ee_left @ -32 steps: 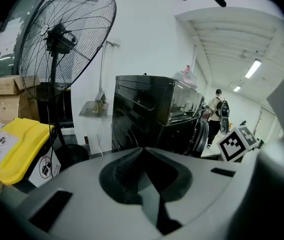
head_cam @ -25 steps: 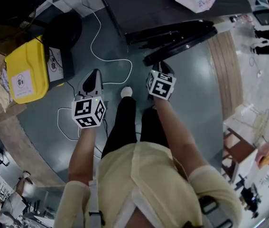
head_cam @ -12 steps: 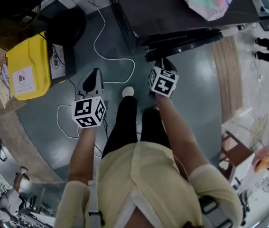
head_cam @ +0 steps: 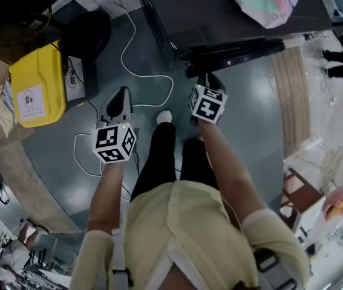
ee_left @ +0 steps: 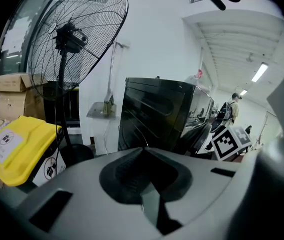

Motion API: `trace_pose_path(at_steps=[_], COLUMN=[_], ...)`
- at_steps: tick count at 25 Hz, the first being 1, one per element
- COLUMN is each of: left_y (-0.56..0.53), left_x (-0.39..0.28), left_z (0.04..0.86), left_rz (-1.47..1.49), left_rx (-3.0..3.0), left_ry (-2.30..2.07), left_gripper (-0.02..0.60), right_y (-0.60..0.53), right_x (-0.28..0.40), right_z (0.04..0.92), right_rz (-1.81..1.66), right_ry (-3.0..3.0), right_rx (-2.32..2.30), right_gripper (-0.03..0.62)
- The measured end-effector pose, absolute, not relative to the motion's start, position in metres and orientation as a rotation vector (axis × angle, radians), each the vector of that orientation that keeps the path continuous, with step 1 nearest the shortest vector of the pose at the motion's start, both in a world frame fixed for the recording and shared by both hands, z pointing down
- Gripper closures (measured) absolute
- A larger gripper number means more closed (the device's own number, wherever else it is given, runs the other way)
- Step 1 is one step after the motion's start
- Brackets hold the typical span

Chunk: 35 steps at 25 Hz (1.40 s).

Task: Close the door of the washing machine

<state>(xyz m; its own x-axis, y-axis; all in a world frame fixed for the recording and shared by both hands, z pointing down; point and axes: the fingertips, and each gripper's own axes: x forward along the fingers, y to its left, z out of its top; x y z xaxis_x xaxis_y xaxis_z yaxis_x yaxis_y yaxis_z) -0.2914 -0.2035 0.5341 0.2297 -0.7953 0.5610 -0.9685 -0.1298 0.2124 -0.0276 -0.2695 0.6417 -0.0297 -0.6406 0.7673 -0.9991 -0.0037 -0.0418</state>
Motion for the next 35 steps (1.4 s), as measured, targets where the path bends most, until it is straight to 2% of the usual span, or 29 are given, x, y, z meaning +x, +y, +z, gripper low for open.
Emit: trace_pose_path(at_steps=[23,35], left_y=[-0.202,-0.199], left_x=[-0.277,-0.232], left_z=[0.520,0.493], left_rz=[0.422,0.344], left_rx=[2.022,2.059], left_ry=[-1.588,-1.542], left_gripper=[0.572,0.572], right_y=[-0.269,-0.242], right_x=[-0.032,-0.017], right_z=[0.637,0.574], right_rz=[0.840,0.862], right_ry=[-1.787,-1.968], right_rx=[1.617,1.592], right_gripper=[0.526,0.528])
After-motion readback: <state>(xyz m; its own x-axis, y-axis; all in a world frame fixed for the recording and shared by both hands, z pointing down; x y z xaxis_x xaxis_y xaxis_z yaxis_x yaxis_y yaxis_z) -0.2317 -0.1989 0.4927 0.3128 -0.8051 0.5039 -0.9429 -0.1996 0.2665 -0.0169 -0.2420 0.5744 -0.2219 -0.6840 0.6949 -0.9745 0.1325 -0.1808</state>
